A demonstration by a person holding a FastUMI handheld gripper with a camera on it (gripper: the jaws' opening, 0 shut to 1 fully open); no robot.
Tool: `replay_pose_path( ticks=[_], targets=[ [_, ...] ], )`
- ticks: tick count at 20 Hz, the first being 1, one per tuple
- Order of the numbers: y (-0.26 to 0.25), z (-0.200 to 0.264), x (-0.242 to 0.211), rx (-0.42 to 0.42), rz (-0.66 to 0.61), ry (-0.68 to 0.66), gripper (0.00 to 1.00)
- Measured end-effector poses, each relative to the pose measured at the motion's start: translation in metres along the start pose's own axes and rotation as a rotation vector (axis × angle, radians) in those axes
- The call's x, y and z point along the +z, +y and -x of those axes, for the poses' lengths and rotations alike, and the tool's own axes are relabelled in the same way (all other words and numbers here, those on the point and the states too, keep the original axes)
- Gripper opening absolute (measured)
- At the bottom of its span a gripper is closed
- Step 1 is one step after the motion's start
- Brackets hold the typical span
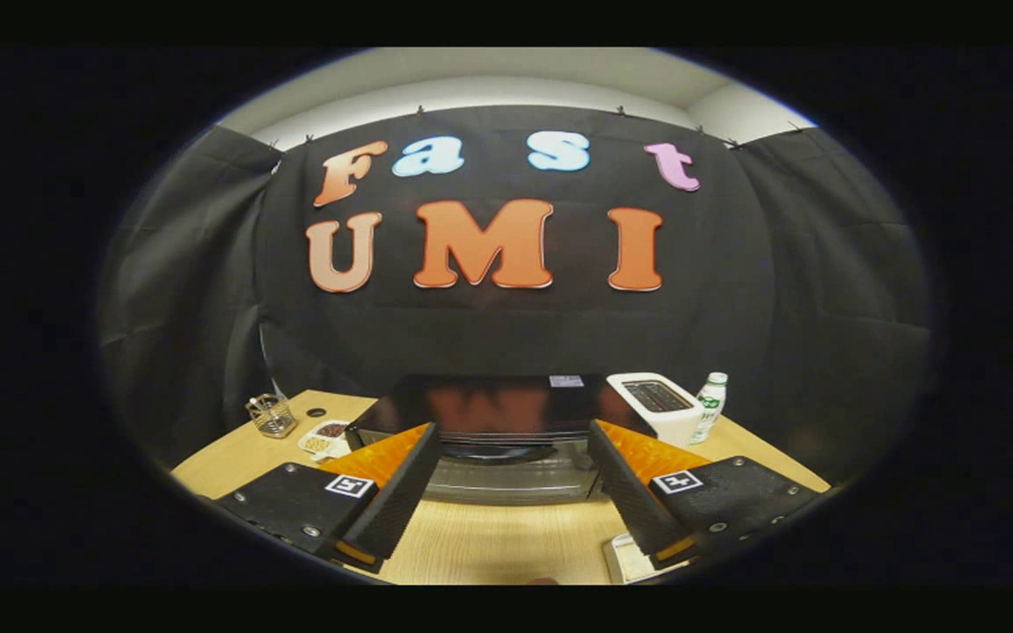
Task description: Open the toaster oven, put the food inside, and close the toaster oven door.
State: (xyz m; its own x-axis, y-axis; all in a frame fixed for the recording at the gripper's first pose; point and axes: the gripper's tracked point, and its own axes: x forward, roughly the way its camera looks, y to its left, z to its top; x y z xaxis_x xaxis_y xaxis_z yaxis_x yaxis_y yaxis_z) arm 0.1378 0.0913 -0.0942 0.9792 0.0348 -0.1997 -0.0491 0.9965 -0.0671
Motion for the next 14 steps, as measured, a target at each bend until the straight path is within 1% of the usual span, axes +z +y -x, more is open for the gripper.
replay_pose_path(
  ticks=[3, 7, 10, 11, 12, 14],
  targets=[
    [0.016, -0.04, -0.008, -0.01, 0.043, 0.028, 0.99],
    [0.025, -0.072, -0.027, -0.023, 0.087, 0.079, 1.0],
    [0.033, -0.076, -0.041, -0.015, 0.075, 0.13, 1.0],
    [0.031, -0.075, -0.037, -0.016, 0.07, 0.111, 1.0],
    [0.03, -0.074, -0.04, -0.023, 0.06, 0.131, 1.0],
    [0.032, -0.069, -0.047, -0.006, -0.001, 0.168, 0.99]
  ],
)
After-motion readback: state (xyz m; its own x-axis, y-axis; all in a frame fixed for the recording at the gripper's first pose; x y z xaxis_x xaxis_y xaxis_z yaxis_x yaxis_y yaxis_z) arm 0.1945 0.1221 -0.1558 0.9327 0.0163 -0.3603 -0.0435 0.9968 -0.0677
